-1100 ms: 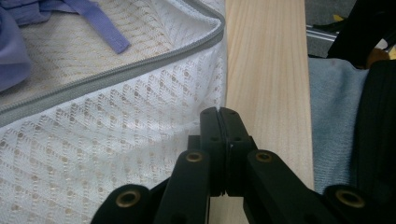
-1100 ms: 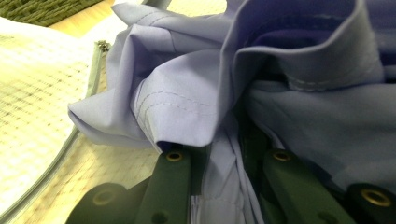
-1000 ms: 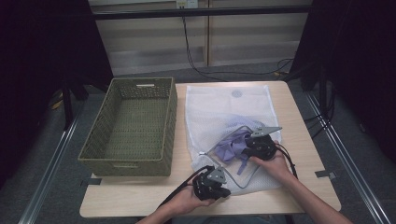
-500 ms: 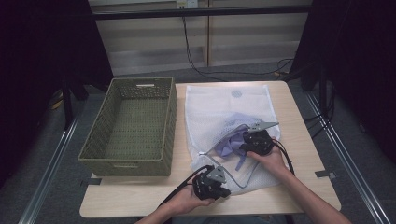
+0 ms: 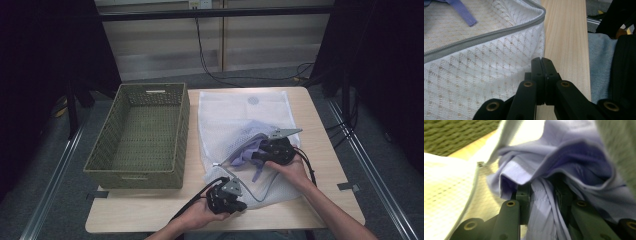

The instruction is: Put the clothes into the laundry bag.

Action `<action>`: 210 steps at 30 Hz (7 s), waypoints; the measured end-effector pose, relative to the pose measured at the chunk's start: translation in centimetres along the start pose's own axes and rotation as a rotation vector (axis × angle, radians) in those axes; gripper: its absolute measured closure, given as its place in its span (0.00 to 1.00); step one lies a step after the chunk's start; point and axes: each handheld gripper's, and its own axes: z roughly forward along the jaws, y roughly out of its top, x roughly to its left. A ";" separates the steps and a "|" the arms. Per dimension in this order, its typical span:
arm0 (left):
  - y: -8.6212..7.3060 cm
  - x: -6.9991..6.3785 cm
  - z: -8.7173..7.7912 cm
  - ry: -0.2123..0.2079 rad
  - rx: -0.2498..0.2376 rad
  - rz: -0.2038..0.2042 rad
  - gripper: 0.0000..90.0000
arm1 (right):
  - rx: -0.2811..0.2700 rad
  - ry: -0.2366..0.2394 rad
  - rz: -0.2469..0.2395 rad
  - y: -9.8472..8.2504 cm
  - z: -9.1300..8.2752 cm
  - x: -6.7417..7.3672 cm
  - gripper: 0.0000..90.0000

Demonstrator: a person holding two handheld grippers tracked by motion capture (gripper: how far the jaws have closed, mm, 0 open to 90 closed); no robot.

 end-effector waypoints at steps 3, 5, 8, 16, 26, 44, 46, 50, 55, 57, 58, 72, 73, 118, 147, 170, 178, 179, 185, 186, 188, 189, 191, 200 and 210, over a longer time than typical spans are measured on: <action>0.1 0.0 -0.1 0.002 0.014 0.003 1.00 | -0.015 0.022 -0.001 0.1 -0.7 0.1 0.65; 0.2 0.1 -0.3 0.001 0.041 0.010 1.00 | -0.022 0.040 0.006 0.2 -1.2 0.2 0.59; 0.2 0.1 -0.3 -0.001 0.039 0.010 1.00 | -0.039 0.058 0.013 0.2 -2.1 0.3 0.52; 0.2 0.1 -0.2 -0.001 0.036 0.009 1.00 | -0.077 0.087 -0.014 0.0 -4.2 1.4 0.55; 0.2 0.1 -0.2 -0.003 0.038 0.001 1.00 | 0.006 0.203 -0.094 -0.7 -3.4 3.3 0.94; 0.0 0.1 0.0 -0.007 -0.003 -0.014 1.00 | 0.121 0.144 -0.053 -1.7 0.1 0.1 0.84; 0.0 0.1 0.0 -0.008 -0.003 -0.013 1.00 | 0.122 0.136 -0.053 -1.6 0.3 0.0 0.85; -0.1 0.2 0.0 -0.015 -0.004 -0.009 1.00 | 0.121 0.110 -0.047 -1.3 1.0 -0.2 0.91; 0.0 0.1 0.0 -0.006 -0.003 -0.013 1.00 | 0.123 0.083 -0.050 -0.9 1.4 -0.5 0.93; 0.0 0.1 0.0 -0.006 -0.002 -0.012 1.00 | 0.121 0.069 -0.046 -0.8 1.5 -0.6 0.95; 0.0 0.1 0.0 -0.008 0.000 -0.014 1.00 | 0.120 0.061 -0.044 -0.7 1.6 -0.7 0.95; 0.1 0.1 -0.2 0.002 0.038 0.000 1.00 | 0.107 0.006 0.002 0.6 3.0 -1.7 0.90; 0.1 0.1 -0.2 0.002 0.038 0.001 1.00 | 0.105 0.002 0.003 0.7 3.1 -1.8 0.89; 0.1 0.1 -0.2 -0.003 0.035 0.006 1.00 | 0.067 -0.184 0.053 3.5 5.1 -4.0 0.87; 0.1 0.1 -0.3 -0.002 0.038 0.002 1.00 | 0.004 -0.048 0.023 3.0 2.7 -2.8 0.62; 0.1 0.2 -0.2 -0.008 0.036 0.002 1.00 | -0.169 0.007 0.011 3.4 -4.6 -3.3 0.55; 0.0 0.1 0.0 -0.008 0.001 -0.009 1.00 | -0.233 -0.035 0.019 5.1 -6.1 -4.5 0.49; 0.0 0.2 0.0 -0.012 -0.003 -0.008 1.00 | -0.237 -0.036 0.032 5.3 -6.2 -4.7 0.47; 0.0 0.2 0.0 -0.015 -0.003 -0.011 0.99 | -0.209 -0.042 0.043 6.0 -5.3 -5.8 0.44; 0.0 0.2 0.0 -0.016 -0.004 -0.012 0.99 | -0.200 -0.044 0.043 6.1 -5.1 -5.9 0.44; 0.0 0.2 0.0 -0.015 -0.004 -0.014 1.00 | -0.188 -0.044 0.041 6.2 -4.5 -6.0 0.44; -0.1 0.2 0.0 -0.014 -0.004 -0.012 0.99 | -0.177 -0.046 0.032 6.2 -4.3 -6.0 0.46; 0.0 0.3 0.0 -0.017 -0.002 -0.009 0.99 | -0.161 -0.044 0.027 6.3 -3.8 -6.0 0.47; 0.1 0.3 -0.2 -0.013 0.032 -0.004 0.99 | -0.149 -0.053 0.002 6.5 -2.7 -5.8 0.56; 0.0 0.2 0.0 -0.016 0.001 -0.007 0.99 | -0.139 -0.026 0.008 6.9 -1.2 -5.2 0.94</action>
